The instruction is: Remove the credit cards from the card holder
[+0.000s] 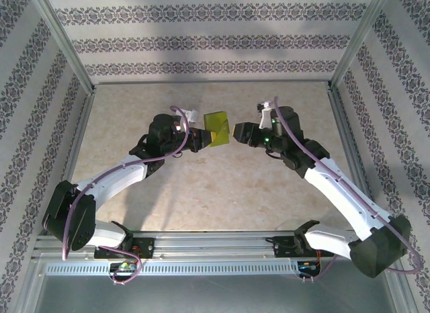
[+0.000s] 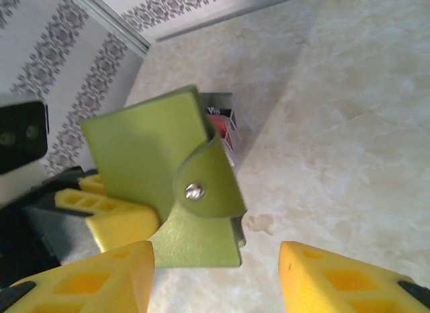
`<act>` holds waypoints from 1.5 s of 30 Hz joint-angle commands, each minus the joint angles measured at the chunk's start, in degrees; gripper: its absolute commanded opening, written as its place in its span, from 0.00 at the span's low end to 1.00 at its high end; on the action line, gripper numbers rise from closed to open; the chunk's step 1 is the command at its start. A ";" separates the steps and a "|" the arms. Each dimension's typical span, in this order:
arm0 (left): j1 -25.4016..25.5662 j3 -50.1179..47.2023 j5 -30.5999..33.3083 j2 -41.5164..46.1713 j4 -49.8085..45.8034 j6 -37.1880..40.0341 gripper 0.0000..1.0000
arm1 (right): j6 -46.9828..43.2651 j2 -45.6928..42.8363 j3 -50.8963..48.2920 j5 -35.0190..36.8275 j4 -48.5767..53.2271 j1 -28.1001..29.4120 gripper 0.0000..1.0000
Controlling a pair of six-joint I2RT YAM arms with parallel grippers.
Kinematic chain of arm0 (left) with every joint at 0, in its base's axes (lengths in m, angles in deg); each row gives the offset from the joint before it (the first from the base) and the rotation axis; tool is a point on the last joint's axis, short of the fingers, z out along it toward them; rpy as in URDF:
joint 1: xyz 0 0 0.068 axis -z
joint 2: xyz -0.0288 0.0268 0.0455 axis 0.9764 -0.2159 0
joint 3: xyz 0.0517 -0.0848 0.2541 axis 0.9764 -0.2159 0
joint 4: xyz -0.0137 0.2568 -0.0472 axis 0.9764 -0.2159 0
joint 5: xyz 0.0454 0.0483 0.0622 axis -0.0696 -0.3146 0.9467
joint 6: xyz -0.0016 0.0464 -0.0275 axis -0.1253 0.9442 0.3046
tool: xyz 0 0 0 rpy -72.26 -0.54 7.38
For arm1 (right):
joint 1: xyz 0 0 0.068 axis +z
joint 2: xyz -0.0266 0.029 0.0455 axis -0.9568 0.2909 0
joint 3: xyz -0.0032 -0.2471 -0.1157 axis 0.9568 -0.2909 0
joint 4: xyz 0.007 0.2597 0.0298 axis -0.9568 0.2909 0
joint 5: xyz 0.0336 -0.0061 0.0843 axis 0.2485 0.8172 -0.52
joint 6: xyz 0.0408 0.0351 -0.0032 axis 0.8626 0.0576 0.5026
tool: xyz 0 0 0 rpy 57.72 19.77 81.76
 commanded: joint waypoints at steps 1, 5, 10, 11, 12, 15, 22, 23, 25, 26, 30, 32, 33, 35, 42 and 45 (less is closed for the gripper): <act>-0.59 1.32 -0.22 -0.40 1.46 1.28 0.00 | -2.74 2.10 5.11 11.89 7.89 4.48 0.52; -0.58 1.11 -0.89 -0.43 1.82 1.09 0.00 | -3.51 7.38 11.09 14.85 12.05 7.87 0.52; -0.60 0.89 -1.50 -0.15 1.81 1.05 0.00 | -4.35 13.28 17.46 16.37 15.78 9.29 0.52; -0.59 0.81 -1.66 -0.15 1.94 0.98 0.00 | -4.41 14.20 18.39 16.87 16.48 9.31 0.52; -0.57 0.68 -1.77 -0.15 2.12 0.83 0.00 | -4.38 14.96 19.03 17.16 16.93 9.40 0.52; -0.61 0.55 -2.18 -0.42 3.13 0.20 0.00 | -4.56 16.53 20.15 17.50 17.45 9.58 0.51; -0.51 0.53 -4.47 -0.86 5.40 -0.62 0.00 | -4.83 18.80 20.97 17.92 17.23 9.53 0.51; -0.52 0.54 -4.73 -0.83 5.64 -0.62 0.00 | -4.85 19.06 21.10 18.04 17.28 9.45 0.50; -0.52 0.48 -5.15 -0.66 5.98 -0.62 0.00 | -4.90 19.69 21.31 17.94 17.32 9.40 0.50; -0.44 0.54 -5.20 -0.52 6.03 -0.58 0.00 | -4.93 19.95 21.45 17.87 17.39 9.41 0.50; -0.50 0.59 -5.27 -0.34 5.79 -0.33 0.00 | -5.11 21.00 22.08 18.31 18.41 9.40 0.49; -0.49 0.63 -4.59 -0.31 5.01 -0.10 0.00 | -5.45 21.78 23.07 20.57 20.62 9.58 0.47; -0.44 0.70 -4.41 -0.37 4.77 0.06 0.00 | -5.45 21.74 23.23 21.34 21.30 9.62 0.46; -0.49 0.81 -3.98 -0.29 4.21 0.34 0.00 | -5.52 21.68 23.34 22.99 22.63 9.66 0.42; -0.47 1.18 -3.36 -0.37 3.88 0.69 0.00 | -5.42 20.71 22.33 25.15 24.40 9.73 0.31; -0.52 1.23 -3.40 -0.51 4.19 0.43 0.00 | -5.44 20.78 22.20 24.97 24.29 9.95 0.25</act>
